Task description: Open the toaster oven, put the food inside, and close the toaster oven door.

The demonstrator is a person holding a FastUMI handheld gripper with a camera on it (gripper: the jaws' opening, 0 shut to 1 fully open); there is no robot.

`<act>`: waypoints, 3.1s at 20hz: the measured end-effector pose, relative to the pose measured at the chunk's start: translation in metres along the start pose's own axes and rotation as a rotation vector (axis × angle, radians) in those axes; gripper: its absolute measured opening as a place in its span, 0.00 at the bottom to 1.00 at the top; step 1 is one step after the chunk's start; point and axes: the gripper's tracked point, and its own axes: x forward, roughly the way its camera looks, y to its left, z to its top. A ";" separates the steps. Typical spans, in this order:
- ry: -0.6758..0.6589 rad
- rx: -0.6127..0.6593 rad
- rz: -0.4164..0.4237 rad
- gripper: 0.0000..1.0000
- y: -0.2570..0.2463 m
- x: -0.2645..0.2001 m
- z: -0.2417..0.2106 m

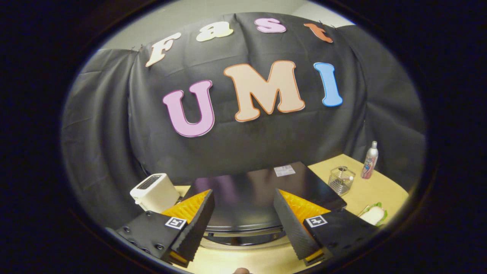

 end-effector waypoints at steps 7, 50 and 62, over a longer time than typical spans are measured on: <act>0.071 -0.019 -0.009 0.97 -0.001 0.003 -0.043; 0.366 -0.192 -0.070 0.98 -0.039 -0.104 -0.218; 0.337 -0.184 -0.075 0.98 -0.069 -0.095 -0.196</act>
